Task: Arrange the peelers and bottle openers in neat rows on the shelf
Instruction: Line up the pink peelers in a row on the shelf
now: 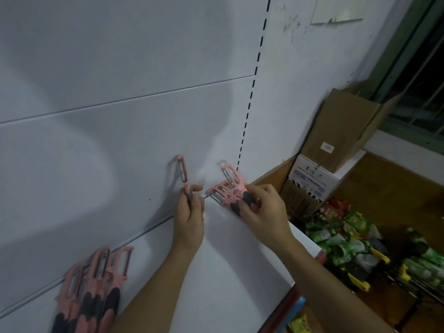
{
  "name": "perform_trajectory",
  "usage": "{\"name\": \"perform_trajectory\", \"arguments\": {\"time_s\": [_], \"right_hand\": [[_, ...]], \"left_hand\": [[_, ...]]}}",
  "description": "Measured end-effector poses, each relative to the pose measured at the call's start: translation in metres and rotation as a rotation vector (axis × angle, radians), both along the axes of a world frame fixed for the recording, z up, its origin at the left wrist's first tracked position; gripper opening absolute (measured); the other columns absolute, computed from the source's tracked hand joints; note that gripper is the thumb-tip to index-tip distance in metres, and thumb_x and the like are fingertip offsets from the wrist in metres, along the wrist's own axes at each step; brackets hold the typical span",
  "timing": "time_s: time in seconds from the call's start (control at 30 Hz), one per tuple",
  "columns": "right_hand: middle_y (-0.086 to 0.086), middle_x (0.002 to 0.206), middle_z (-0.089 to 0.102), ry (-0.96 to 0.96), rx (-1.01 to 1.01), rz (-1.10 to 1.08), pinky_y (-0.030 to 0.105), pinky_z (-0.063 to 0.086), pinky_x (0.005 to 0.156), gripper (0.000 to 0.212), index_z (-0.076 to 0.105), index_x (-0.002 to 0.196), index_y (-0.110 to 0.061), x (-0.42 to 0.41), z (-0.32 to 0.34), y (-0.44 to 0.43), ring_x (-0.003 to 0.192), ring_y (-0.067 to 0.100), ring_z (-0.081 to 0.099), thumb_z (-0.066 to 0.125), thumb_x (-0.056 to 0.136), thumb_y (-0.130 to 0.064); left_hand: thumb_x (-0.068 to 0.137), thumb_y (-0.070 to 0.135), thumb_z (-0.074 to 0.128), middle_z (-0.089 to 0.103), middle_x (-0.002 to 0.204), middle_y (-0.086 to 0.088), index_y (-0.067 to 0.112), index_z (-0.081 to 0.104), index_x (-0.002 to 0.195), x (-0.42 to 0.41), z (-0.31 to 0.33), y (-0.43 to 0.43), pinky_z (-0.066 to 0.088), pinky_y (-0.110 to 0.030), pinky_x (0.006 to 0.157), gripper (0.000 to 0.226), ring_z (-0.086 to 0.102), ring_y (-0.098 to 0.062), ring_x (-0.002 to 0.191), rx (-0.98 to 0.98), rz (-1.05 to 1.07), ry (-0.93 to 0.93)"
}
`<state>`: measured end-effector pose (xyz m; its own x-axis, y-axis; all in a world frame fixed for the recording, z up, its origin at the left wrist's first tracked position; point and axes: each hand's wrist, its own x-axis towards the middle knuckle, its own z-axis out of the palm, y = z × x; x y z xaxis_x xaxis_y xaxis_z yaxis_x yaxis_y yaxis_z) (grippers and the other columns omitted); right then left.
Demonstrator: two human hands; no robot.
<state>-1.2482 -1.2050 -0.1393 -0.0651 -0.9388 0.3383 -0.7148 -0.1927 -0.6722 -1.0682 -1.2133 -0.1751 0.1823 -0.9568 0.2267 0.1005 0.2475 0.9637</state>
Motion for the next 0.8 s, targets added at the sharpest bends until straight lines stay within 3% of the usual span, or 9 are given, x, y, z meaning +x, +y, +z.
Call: {"name": "perform_trajectory", "arguments": {"time_s": [0.1, 0.17, 0.23, 0.3, 0.4, 0.5, 0.6, 0.8], "right_hand": [[-0.008, 0.104, 0.049, 0.137, -0.040, 0.085, 0.022, 0.049, 0.075, 0.051, 0.052, 0.145, -0.022, 0.000, -0.004, 0.006, 0.088, 0.008, 0.049, 0.068, 0.096, -0.024], [-0.011, 0.111, 0.050, 0.074, 0.014, 0.110, 0.015, 0.045, 0.077, 0.054, 0.043, 0.148, -0.029, 0.005, -0.004, 0.009, 0.094, 0.006, 0.052, 0.064, 0.098, -0.030], [-0.008, 0.114, 0.058, 0.067, -0.012, 0.101, 0.024, 0.051, 0.075, 0.042, 0.050, 0.137, -0.026, 0.011, -0.005, 0.012, 0.096, 0.010, 0.058, 0.065, 0.097, -0.028], [-0.001, 0.106, 0.065, 0.188, -0.106, 0.088, 0.031, 0.051, 0.068, 0.019, 0.062, 0.113, -0.019, 0.016, -0.008, 0.014, 0.091, 0.019, 0.060, 0.068, 0.095, -0.020], [-0.003, 0.094, 0.071, 0.299, -0.139, 0.011, 0.028, 0.042, 0.066, 0.006, 0.070, 0.096, -0.021, 0.019, -0.012, 0.014, 0.087, 0.017, 0.058, 0.072, 0.091, -0.019], [-0.005, 0.093, 0.073, 0.351, -0.140, -0.016, 0.024, 0.040, 0.068, 0.007, 0.075, 0.096, -0.023, 0.019, -0.018, 0.011, 0.087, 0.016, 0.060, 0.073, 0.090, -0.023], [-0.004, 0.106, 0.073, 0.335, -0.100, 0.020, 0.019, 0.038, 0.079, 0.016, 0.077, 0.108, -0.022, 0.019, -0.025, 0.008, 0.096, 0.015, 0.060, 0.069, 0.094, -0.026], [-0.003, 0.108, 0.071, 0.324, -0.053, 0.021, 0.022, 0.040, 0.080, 0.019, 0.077, 0.108, -0.020, 0.022, -0.027, 0.008, 0.099, 0.016, 0.056, 0.063, 0.095, -0.020]], "left_hand": [[0.099, 0.039, 0.043, 0.045, 0.075, 0.009, 0.043, 0.059, 0.113, -0.002, 0.002, 0.002, 0.037, -0.022, 0.062, 0.022, 0.036, -0.012, 0.064, -0.001, -0.003, -0.019], [0.101, 0.033, 0.040, 0.041, 0.076, 0.000, 0.035, 0.059, 0.122, -0.002, 0.004, 0.003, 0.036, -0.017, 0.061, 0.028, 0.033, -0.011, 0.064, -0.006, -0.008, 0.031], [0.101, 0.028, 0.036, 0.038, 0.075, -0.005, 0.028, 0.060, 0.117, -0.002, 0.007, 0.005, 0.034, -0.016, 0.059, 0.029, 0.033, -0.010, 0.063, -0.006, 0.005, 0.067], [0.099, 0.025, 0.035, 0.039, 0.074, -0.003, 0.025, 0.061, 0.111, -0.002, 0.007, 0.006, 0.034, -0.017, 0.060, 0.028, 0.034, -0.010, 0.063, 0.004, 0.027, 0.073], [0.097, 0.028, 0.038, 0.043, 0.072, 0.003, 0.029, 0.062, 0.106, -0.001, 0.004, 0.006, 0.036, -0.018, 0.062, 0.025, 0.037, -0.010, 0.064, 0.012, 0.060, 0.039], [0.096, 0.029, 0.041, 0.043, 0.073, 0.005, 0.036, 0.064, 0.103, 0.000, 0.004, 0.005, 0.035, -0.018, 0.062, 0.025, 0.036, -0.012, 0.066, 0.014, 0.060, 0.007], [0.098, 0.026, 0.041, 0.042, 0.071, 0.007, 0.040, 0.066, 0.100, 0.000, 0.005, 0.006, 0.033, -0.018, 0.058, 0.028, 0.034, -0.011, 0.064, 0.009, 0.042, -0.002], [0.097, 0.023, 0.042, 0.041, 0.070, 0.007, 0.041, 0.066, 0.096, -0.002, 0.010, 0.006, 0.034, -0.019, 0.060, 0.030, 0.035, -0.011, 0.065, 0.010, 0.035, -0.005]]}}
